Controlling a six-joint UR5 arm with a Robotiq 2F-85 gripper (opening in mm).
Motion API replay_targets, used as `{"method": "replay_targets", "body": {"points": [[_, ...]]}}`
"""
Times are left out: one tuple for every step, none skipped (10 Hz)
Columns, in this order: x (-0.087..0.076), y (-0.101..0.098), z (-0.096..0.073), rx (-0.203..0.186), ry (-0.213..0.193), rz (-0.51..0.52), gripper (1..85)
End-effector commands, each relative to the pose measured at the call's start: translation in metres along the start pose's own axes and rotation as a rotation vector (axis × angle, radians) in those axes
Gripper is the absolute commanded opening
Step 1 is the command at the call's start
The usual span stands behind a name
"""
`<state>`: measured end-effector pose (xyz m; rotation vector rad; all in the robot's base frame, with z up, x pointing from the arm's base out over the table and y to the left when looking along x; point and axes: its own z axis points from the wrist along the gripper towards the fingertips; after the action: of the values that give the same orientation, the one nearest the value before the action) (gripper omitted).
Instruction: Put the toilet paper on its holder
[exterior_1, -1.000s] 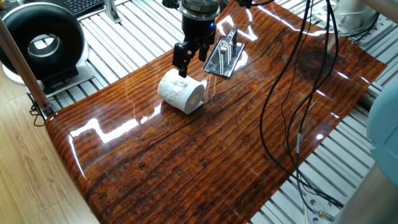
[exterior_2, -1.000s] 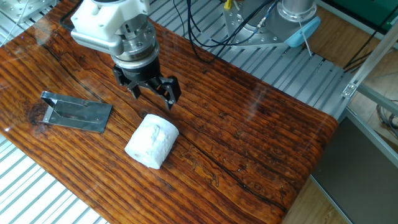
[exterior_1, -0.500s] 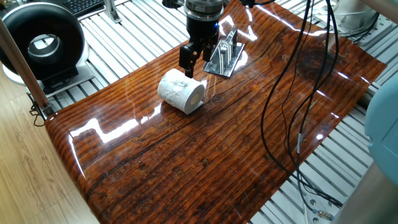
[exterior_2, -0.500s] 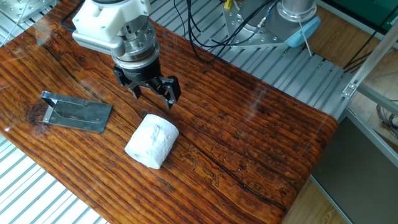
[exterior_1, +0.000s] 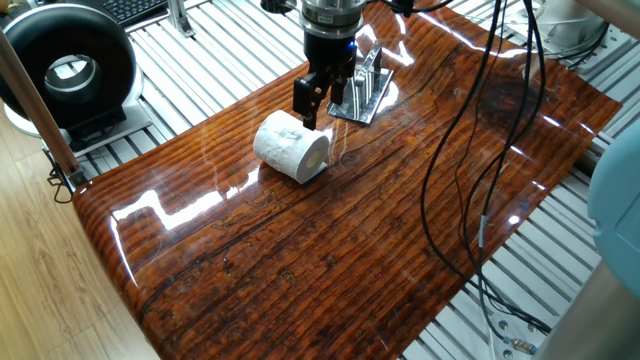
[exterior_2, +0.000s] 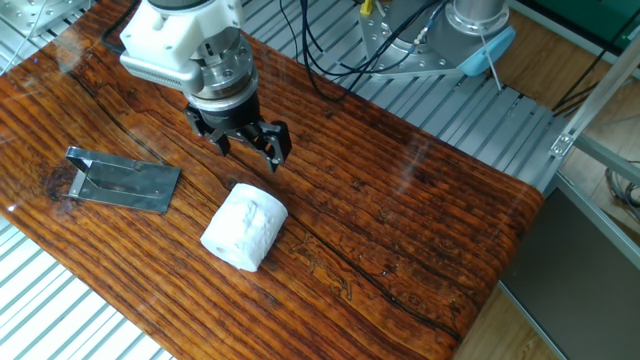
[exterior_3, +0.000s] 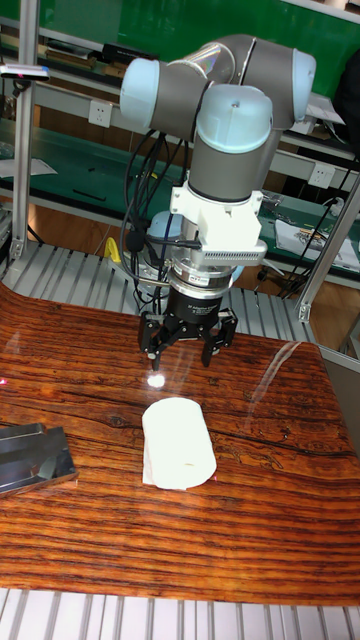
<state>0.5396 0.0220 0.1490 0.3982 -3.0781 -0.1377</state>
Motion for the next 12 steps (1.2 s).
{"method": "replay_targets", "body": {"points": [[-0.002, -0.002, 0.000, 0.007, -0.008, 0.011, 75.0], [-0.004, 0.003, 0.000, -0.010, -0.017, 0.018, 75.0], [-0.008, 0.003, 0.000, -0.010, -0.030, 0.026, 75.0], [-0.012, 0.004, 0.000, -0.014, -0.047, 0.036, 75.0], [-0.014, 0.004, 0.000, -0.016, -0.053, 0.056, 75.0], [-0.017, -0.005, -0.001, 0.018, -0.067, 0.064, 73.7], [-0.023, -0.001, -0.001, 0.000, -0.091, 0.067, 73.7], [-0.027, -0.001, -0.001, 0.000, -0.105, 0.065, 74.3], [-0.026, -0.007, -0.001, 0.023, -0.101, 0.094, 76.0], [-0.026, -0.015, -0.002, 0.054, -0.103, 0.108, 76.0], [-0.028, -0.015, -0.002, 0.051, -0.112, 0.123, 75.3], [-0.031, -0.014, -0.002, 0.045, -0.123, 0.137, 75.7]]}}
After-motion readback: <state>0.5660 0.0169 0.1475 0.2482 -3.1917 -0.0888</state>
